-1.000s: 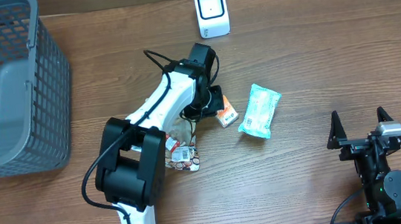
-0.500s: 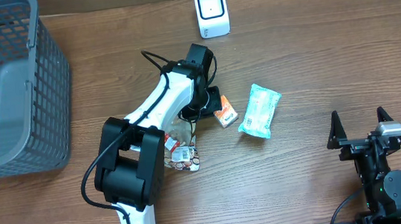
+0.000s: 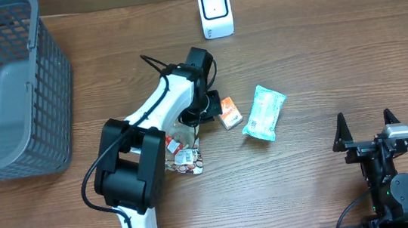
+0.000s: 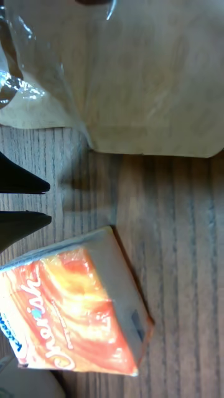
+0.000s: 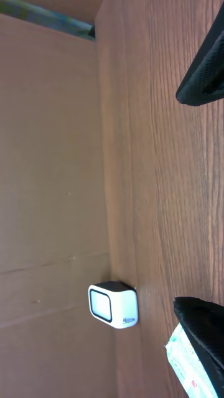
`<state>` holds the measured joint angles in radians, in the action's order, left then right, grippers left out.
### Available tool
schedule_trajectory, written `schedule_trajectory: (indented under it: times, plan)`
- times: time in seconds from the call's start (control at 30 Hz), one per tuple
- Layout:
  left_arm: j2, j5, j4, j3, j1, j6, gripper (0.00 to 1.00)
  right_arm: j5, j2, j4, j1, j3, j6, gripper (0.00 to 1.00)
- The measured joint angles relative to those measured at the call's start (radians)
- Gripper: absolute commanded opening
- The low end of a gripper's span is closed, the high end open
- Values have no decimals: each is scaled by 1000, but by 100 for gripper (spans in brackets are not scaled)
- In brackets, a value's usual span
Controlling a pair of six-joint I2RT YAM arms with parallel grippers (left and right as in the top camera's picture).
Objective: Scan the item barcode
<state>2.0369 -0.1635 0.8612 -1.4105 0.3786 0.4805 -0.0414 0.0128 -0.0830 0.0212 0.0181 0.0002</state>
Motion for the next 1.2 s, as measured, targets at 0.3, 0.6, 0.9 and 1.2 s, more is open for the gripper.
schedule_trajectory:
  times: [0.3,0.6,0.9,1.2]
  plan:
    - [0,-117,-3,-29,-42,11,4,0,0,0,0,0,0,100]
    - [0,-190,-5,-31,-63,15,4,0,0,0,0,0,0,100]
    - [0,-172,-9,-31,-25,28,4,0,0,0,0,0,0,100]
    - [0,-116,-15,-31,-18,42,4,0,0,0,0,0,0,100]
